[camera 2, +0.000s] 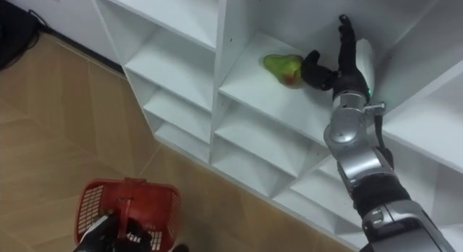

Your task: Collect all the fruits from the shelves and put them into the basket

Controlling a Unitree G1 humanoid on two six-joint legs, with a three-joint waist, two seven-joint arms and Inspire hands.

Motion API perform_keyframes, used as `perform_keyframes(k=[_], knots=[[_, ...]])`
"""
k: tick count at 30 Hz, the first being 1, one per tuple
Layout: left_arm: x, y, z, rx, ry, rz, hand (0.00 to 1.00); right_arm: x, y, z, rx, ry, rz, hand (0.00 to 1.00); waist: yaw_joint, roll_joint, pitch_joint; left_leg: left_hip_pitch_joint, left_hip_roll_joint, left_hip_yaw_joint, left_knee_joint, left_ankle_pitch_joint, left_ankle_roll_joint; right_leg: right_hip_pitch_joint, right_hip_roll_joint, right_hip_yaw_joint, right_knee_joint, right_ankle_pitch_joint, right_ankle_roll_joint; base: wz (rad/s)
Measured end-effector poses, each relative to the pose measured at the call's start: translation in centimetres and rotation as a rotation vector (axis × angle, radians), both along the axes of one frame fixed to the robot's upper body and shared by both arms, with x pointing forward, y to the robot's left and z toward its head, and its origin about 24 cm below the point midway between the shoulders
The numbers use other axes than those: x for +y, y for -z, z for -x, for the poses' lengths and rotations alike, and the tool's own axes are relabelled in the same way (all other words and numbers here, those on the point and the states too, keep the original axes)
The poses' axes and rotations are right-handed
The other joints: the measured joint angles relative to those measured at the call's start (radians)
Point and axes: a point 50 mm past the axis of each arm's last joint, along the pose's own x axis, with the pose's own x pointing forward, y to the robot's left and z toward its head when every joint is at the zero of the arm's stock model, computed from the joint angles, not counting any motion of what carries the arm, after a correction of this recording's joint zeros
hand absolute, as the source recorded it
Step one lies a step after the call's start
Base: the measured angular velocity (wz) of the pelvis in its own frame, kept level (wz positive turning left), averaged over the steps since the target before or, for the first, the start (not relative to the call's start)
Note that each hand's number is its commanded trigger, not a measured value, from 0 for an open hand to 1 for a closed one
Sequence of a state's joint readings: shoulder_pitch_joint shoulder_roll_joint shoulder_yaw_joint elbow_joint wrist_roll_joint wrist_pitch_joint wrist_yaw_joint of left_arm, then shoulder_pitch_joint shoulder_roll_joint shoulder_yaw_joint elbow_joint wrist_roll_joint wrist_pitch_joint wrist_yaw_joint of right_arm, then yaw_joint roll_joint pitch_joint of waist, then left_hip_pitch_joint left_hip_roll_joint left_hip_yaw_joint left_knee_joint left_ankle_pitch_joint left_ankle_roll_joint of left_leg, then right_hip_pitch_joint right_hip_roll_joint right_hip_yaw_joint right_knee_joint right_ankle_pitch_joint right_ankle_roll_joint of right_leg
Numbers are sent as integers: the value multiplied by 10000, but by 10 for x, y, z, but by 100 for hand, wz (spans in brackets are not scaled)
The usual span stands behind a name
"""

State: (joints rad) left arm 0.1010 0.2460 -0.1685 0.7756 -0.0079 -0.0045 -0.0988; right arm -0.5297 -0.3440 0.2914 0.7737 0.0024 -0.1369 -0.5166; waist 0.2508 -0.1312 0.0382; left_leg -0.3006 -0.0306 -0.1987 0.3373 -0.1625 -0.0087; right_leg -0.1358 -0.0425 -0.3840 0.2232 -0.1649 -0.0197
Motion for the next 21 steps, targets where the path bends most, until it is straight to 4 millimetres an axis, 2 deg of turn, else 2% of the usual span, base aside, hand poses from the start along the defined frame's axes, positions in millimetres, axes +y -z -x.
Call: perform_keyframes(k=[10, 21], knots=[[-10, 2, -1, -82, -382, 481, 100, -4, -7, 2, -985, 1099, 301, 0, -23, -8, -4, -31, -16, 43, -72, 55, 56, -83, -95, 4, 64, -3, 5, 0], [-22, 5, 1, 6, -371, 848, 100, -2, -19, -1, -1740, 1203, 1168, 0, -24, -20, -11, -21, -17, 145, -6, 77, 66, -149, -112, 87, 202, -5, 9, -1]])
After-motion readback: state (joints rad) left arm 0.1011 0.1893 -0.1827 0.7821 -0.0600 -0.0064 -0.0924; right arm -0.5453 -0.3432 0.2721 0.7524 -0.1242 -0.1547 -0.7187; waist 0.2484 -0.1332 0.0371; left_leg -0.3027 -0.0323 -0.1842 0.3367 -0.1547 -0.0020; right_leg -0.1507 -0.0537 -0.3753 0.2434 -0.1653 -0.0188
